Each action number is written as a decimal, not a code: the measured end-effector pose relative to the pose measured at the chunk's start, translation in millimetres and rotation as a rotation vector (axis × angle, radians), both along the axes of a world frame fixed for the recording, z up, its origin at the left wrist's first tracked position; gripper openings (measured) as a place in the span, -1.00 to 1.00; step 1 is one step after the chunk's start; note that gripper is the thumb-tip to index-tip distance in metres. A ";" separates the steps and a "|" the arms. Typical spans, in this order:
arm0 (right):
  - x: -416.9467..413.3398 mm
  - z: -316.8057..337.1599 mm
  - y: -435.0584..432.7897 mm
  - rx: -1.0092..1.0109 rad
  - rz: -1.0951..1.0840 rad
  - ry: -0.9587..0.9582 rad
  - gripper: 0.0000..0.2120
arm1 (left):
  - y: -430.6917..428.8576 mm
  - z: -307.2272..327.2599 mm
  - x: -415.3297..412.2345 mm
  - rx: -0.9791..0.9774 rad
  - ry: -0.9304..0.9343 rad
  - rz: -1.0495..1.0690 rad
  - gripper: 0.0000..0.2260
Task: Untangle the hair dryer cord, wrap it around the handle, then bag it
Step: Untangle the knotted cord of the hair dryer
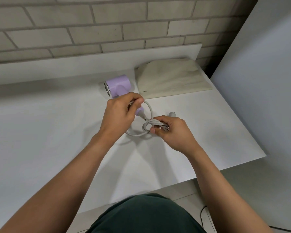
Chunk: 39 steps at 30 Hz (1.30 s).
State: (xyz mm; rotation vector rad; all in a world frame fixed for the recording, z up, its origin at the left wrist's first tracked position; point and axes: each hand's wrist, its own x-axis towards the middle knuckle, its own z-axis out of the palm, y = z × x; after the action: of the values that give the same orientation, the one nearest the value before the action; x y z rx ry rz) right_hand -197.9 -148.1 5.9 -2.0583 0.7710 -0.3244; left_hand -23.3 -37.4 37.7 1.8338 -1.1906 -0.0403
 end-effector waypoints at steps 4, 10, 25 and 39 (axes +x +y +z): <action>-0.8 -1.4 -3.3 -0.034 0.035 0.040 -0.83 | 0.2 -2.3 5.1 0.171 -0.103 -0.022 -0.85; -4.0 -3.4 -7.0 0.003 0.051 0.011 -0.82 | -6.0 -2.4 6.3 0.316 -0.679 -0.419 -0.63; -16.9 6.2 -6.6 0.221 -0.021 -0.077 -0.82 | -6.2 -0.3 -1.7 0.549 -0.333 0.094 -0.77; -17.6 6.7 -12.4 0.252 -0.024 -0.092 -0.81 | -8.3 3.1 -1.2 0.368 -0.454 -0.127 -0.79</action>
State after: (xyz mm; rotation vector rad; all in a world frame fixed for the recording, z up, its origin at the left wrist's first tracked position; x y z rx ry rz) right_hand -215.5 -160.5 12.7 -1.7874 0.7418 -0.3163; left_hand -24.5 -45.8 40.8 2.1539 -1.7059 0.0971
